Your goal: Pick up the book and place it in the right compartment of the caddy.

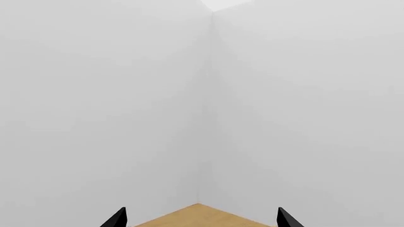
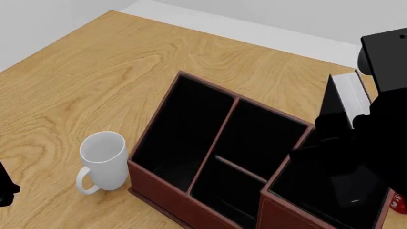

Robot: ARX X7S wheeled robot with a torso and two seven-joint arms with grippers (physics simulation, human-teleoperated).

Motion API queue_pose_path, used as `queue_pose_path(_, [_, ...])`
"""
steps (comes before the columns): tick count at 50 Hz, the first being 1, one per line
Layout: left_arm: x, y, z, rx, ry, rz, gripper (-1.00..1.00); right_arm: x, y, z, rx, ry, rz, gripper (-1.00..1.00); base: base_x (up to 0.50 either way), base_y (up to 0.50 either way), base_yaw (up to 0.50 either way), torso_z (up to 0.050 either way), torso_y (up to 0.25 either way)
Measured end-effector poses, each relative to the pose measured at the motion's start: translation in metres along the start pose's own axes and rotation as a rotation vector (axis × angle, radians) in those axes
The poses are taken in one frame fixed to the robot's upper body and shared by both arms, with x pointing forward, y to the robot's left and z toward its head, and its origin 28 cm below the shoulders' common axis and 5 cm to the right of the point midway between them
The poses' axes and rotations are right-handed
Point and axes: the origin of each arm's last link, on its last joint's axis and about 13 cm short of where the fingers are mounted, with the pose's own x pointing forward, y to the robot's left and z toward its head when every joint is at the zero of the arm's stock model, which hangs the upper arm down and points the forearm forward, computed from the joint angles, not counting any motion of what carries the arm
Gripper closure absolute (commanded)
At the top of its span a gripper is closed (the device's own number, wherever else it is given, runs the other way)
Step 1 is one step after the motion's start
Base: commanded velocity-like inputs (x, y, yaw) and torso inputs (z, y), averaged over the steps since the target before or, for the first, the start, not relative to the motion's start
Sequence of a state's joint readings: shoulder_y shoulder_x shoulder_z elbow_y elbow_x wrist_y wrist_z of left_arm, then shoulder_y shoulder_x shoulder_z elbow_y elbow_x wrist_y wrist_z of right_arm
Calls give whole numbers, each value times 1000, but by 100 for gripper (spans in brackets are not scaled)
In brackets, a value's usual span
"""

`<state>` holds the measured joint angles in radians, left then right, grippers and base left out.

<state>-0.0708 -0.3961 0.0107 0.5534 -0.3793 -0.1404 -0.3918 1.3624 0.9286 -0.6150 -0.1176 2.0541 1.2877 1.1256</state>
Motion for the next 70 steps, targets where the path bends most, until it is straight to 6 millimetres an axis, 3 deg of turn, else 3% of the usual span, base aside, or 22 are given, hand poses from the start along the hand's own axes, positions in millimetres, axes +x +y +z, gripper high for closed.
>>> queue_pose_path(45, [0,-1,-3,10,8,-1,-100,30,-2,-22,9,79,-2,100,0,0,0,0,1])
queue_pose_path(70, [0,-3,-8,28,18,-7,-100,65,-2,-41,30,127,12,100,0,0,0,0,1])
